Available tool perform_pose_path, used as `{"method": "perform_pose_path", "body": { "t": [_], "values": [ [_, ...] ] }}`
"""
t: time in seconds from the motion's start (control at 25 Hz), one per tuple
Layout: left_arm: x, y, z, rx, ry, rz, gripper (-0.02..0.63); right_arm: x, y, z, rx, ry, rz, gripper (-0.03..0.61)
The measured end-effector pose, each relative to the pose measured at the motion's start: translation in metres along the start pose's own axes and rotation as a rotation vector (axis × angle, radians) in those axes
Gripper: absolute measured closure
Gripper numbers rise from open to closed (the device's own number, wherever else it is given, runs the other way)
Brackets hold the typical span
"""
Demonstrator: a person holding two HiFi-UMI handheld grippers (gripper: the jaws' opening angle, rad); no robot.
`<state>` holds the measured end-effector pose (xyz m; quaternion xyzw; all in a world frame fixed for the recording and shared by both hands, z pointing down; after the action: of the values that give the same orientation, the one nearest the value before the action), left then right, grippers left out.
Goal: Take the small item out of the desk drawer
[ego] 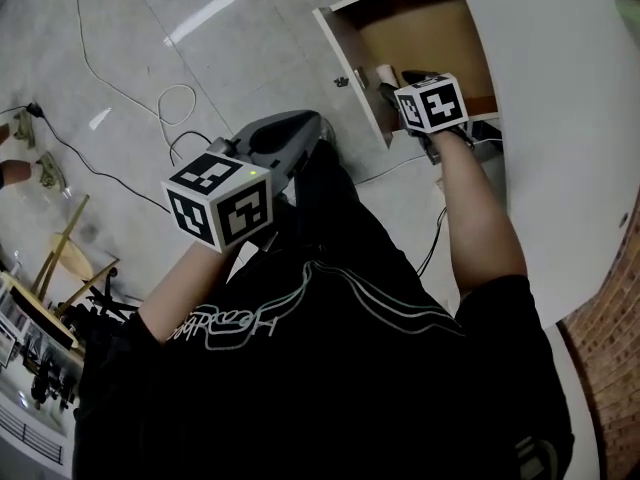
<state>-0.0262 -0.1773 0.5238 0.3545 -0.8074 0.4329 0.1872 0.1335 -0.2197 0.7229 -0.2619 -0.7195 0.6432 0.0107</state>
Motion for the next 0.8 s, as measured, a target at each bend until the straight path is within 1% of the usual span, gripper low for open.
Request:
{"method": "perform_pose_path", "body": {
  "t": [0.12, 0.2, 0.32, 0.52, 0.68, 0.8],
  "values": [
    [0.006, -0.001, -0.002, -0.001, 0.023, 0.011, 0.592, -0.007, -0.014, -0.001, 0.043, 0.004, -0.032, 0.36],
    [0.012, -0.004, -0.006, 0.008, 0.024, 0.018, 0.592, -0.012, -0.025, -0.002, 0.071, -0.004, -0.042, 0.36],
    [0.02, -0.008, -0.011, 0.019, 0.021, 0.035, 0.592, -0.018, -0.039, -0.003, 0.113, -0.043, -0.029, 0.36],
    [0.027, -0.008, -0.009, 0.007, 0.039, 0.047, 0.592, -0.024, -0.05, -0.005, 0.188, -0.084, -0.025, 0.362],
    [0.031, -0.007, -0.013, 0.016, 0.056, 0.054, 0.592, -0.026, -0.054, -0.004, 0.211, -0.091, -0.03, 0.362],
    [0.031, -0.009, -0.016, 0.021, 0.06, 0.056, 0.592, -0.027, -0.055, -0.004, 0.224, -0.073, -0.037, 0.377]
  ]
}}
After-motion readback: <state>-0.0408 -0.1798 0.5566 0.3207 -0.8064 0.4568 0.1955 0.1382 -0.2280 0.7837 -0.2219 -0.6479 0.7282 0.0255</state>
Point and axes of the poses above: the fingertips, and each gripper's own axes: y backward along the fingers, x to its left, z out of its top, the point moved 2 cm from there along y, backward along the fingers, and after that the axes turned 11 degrees about -y, right-handed, at the moved point
